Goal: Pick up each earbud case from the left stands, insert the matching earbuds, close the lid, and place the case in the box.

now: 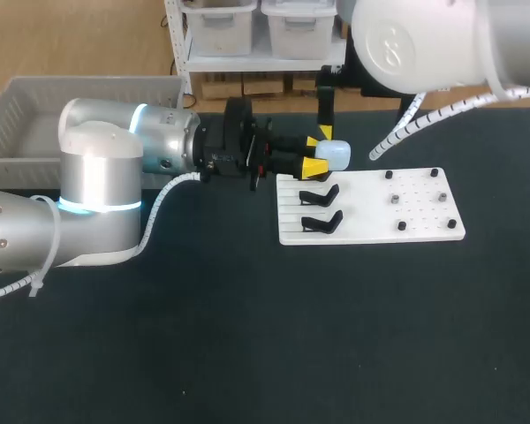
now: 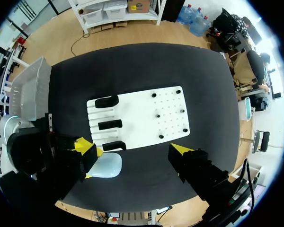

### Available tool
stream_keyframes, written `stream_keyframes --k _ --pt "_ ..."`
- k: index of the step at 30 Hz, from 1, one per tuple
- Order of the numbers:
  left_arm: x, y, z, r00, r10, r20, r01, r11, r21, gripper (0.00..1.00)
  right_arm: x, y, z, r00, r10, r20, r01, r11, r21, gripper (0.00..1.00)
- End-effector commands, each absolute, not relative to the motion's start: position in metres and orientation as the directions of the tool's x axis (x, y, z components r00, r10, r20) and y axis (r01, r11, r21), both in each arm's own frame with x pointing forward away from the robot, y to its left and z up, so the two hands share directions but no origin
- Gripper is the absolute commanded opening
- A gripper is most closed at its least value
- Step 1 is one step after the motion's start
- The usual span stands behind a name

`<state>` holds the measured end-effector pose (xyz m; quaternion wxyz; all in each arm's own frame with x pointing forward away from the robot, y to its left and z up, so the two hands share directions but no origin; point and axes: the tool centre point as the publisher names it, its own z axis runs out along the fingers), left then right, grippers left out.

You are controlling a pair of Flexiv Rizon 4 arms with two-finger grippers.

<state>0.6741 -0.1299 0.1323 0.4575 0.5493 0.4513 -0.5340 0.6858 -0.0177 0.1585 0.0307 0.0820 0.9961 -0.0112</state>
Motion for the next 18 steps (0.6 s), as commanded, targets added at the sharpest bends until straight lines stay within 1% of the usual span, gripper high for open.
stream_keyframes --k 1,5,7,9,13,16,18 --pt "0.672 -0.13 0.132 0.025 0.005 -1.0 0.986 -0.167 0.024 0.0 0.679 -0.021 0.162 -0.981 0.17 -0.093 0.172 0.985 -0.016 1.0" --pt "0.672 -0.13 0.132 0.025 0.005 -1.0 0.986 -0.167 0.024 0.0 0.679 -0.026 0.181 -0.971 0.174 -0.163 0.172 0.985 0.03 1.0" --pt "0.672 -0.13 0.132 0.025 0.005 -1.0 0.986 -0.167 0.024 0.0 0.674 -0.027 0.199 -0.965 0.15 -0.217 0.141 0.988 0.059 1.0" --pt "0.671 -0.123 0.136 -0.013 0.052 -0.999 0.993 -0.117 -0.019 0.0 0.666 -0.027 0.215 -0.955 0.117 -0.271 0.102 0.993 0.066 1.0" --pt "0.66 -0.108 0.145 -0.096 0.019 -0.995 0.995 -0.024 -0.096 0.0 0.647 -0.031 0.246 -0.929 0.072 -0.363 0.046 0.996 0.08 1.0" --pt "0.649 -0.098 0.152 -0.135 0.038 -0.99 0.991 0.028 -0.134 0.0 0.636 -0.032 0.257 -0.927 0.032 -0.374 -0.003 0.996 0.093 1.0" --pt "0.645 -0.086 0.161 -0.139 0.053 -0.989 0.988 0.077 -0.134 0.0 0.632 -0.032 0.258 -0.94 -0.005 -0.341 -0.039 0.995 0.093 1.0"
